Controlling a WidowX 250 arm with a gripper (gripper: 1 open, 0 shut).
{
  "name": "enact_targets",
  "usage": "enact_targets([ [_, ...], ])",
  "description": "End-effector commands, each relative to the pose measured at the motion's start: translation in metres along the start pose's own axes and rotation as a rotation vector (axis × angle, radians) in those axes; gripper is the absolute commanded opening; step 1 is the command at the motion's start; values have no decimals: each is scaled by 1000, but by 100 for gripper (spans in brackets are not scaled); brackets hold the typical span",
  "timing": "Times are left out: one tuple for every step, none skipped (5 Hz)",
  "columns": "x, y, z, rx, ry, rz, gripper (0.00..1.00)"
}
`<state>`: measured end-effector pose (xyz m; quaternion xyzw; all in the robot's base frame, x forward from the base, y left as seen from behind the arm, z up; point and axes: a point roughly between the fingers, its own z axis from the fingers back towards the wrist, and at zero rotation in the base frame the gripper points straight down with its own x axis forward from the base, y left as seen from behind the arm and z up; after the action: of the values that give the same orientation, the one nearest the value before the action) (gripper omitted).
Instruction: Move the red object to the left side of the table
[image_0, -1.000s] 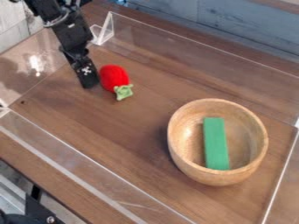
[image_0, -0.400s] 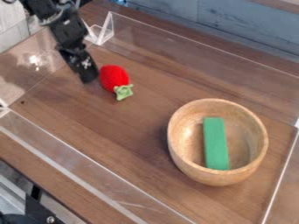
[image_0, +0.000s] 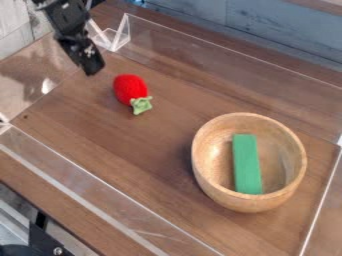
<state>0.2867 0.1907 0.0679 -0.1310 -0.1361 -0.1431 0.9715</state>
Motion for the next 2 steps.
enact_targets([
  [10, 10, 19, 37, -35, -5, 100],
  [12, 0, 13, 31, -40, 0, 100],
])
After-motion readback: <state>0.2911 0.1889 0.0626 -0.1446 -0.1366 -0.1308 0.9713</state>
